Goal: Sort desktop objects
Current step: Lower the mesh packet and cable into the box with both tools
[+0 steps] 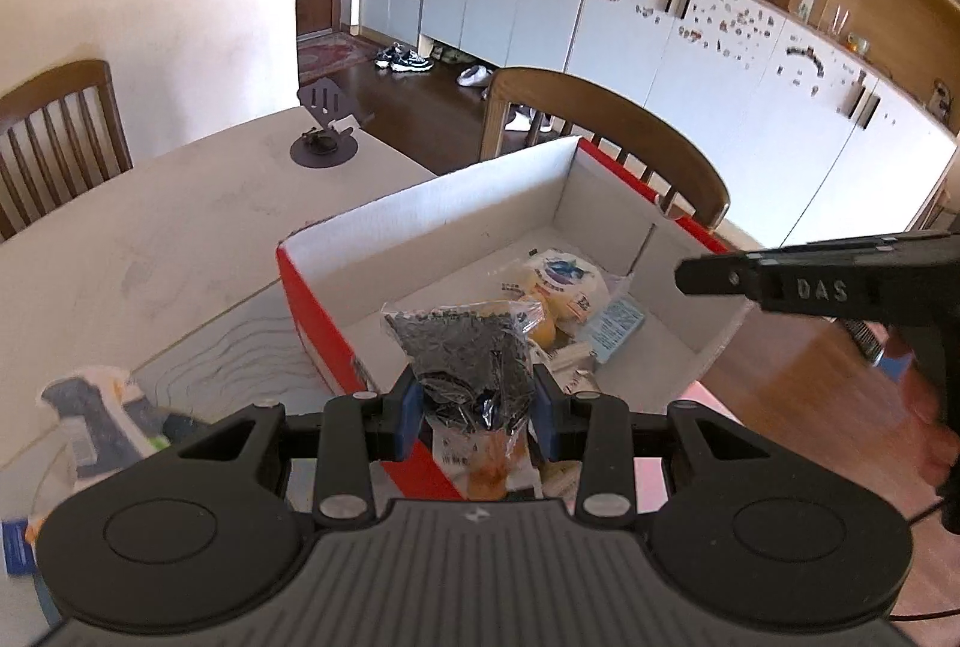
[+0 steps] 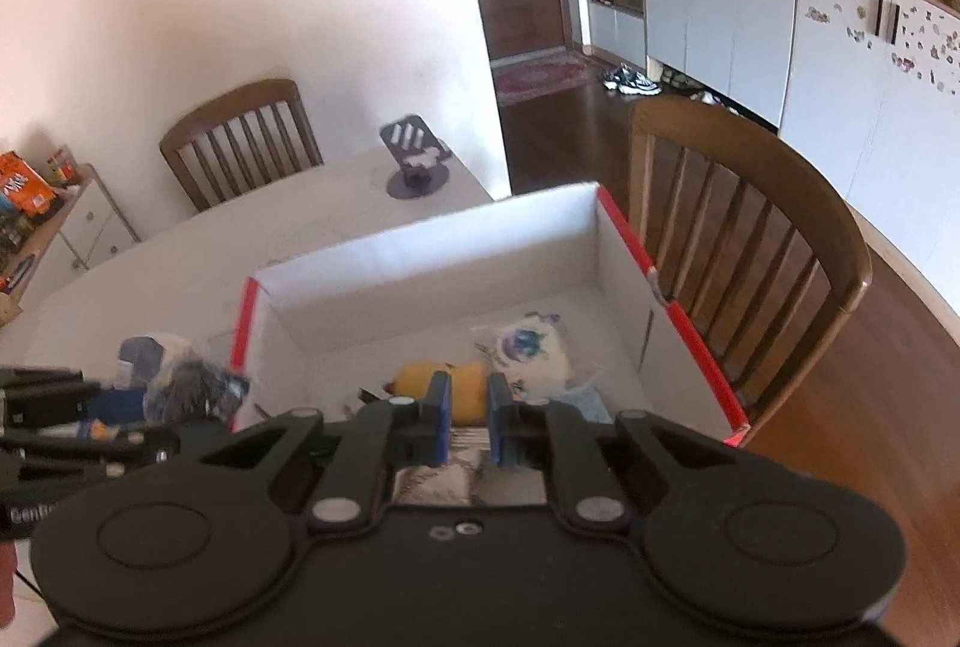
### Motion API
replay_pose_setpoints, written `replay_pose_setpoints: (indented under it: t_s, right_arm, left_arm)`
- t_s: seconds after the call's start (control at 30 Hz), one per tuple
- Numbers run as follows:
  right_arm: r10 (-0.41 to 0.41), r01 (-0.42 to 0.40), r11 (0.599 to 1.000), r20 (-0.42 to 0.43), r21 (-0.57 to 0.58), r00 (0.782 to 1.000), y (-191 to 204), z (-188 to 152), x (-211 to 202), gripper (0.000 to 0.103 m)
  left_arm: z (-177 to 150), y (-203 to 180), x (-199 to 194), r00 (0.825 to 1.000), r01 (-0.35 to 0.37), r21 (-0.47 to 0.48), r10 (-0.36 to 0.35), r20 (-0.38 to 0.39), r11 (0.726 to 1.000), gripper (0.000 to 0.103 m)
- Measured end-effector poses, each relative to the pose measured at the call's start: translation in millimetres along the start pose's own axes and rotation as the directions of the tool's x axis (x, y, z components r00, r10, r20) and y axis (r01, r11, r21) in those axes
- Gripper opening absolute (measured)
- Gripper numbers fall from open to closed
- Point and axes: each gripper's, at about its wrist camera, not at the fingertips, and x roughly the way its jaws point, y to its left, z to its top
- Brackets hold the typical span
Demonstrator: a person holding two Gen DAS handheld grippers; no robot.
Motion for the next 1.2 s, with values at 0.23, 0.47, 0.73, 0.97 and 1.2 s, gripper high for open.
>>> replay_pose_setpoints:
  t_s: [0.23,0.47,0.73,0.97,1.2]
  right_arm:
    - [-0.013,0.013,1.0,-0.035,0.014,0.999,-15,-6,13,0.012]
    - [-0.017,0.018,1.0,-0.055,0.02,0.998,-29,-7,22,0.012]
    - [-0.012,0.013,1.0,-0.073,0.021,0.997,-36,-5,34,0.013]
    - [-0.003,0.004,1.0,-0.086,0.014,0.996,-38,-4,42,0.013]
    - [0.001,0.0,1.0,-0.093,0.018,0.996,-41,-4,45,0.014]
  left_arm:
    - [14,4,44,0.998,-0.026,-0.012,0.025,-0.058,1.0,0.036]
    - [29,5,74,0.995,-0.046,-0.001,0.046,-0.092,0.999,0.036]
    - [46,2,104,0.989,-0.051,0.009,0.052,-0.141,0.999,0.036]
    - [45,2,124,0.978,-0.078,0.037,0.084,-0.192,0.996,0.036]
    - [41,2,132,0.969,-0.078,0.041,0.086,-0.232,0.996,0.038]
